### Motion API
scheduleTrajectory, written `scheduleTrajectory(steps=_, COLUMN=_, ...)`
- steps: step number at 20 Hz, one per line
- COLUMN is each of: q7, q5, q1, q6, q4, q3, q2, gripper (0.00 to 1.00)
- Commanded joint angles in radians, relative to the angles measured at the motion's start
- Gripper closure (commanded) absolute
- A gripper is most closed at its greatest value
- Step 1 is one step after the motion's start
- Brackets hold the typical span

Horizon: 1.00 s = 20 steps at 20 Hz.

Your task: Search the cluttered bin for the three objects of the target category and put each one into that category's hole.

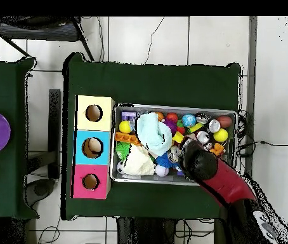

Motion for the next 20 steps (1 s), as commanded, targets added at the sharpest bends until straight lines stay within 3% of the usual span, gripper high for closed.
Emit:
scheduleTrajectory(steps=1, q7=0.130, q5=-0.022, q1=0.026, q6=0.090, q4=-0.068, q3=-0.065, q2=0.126, gripper=0.00)
scheduleTrajectory(steps=3, q7=0.134, q5=-0.018, q1=0.036, q6=0.081, q4=-0.087, q3=-0.093, q2=0.155, gripper=0.00)
scheduleTrajectory(steps=14, q7=0.213, q5=0.018, q1=0.194, q6=0.248, q4=-0.030, q3=-0.305, q2=0.105, gripper=0.00)
scheduleTrajectory(steps=17, q7=0.207, q5=0.014, q1=0.203, q6=0.271, q4=-0.006, q3=-0.318, q2=0.079, gripper=0.00)
scheduleTrajectory(steps=20, q7=0.207, q5=0.017, q1=0.176, q6=0.187, q4=0.035, q3=-0.278, q2=0.076, gripper=0.00)
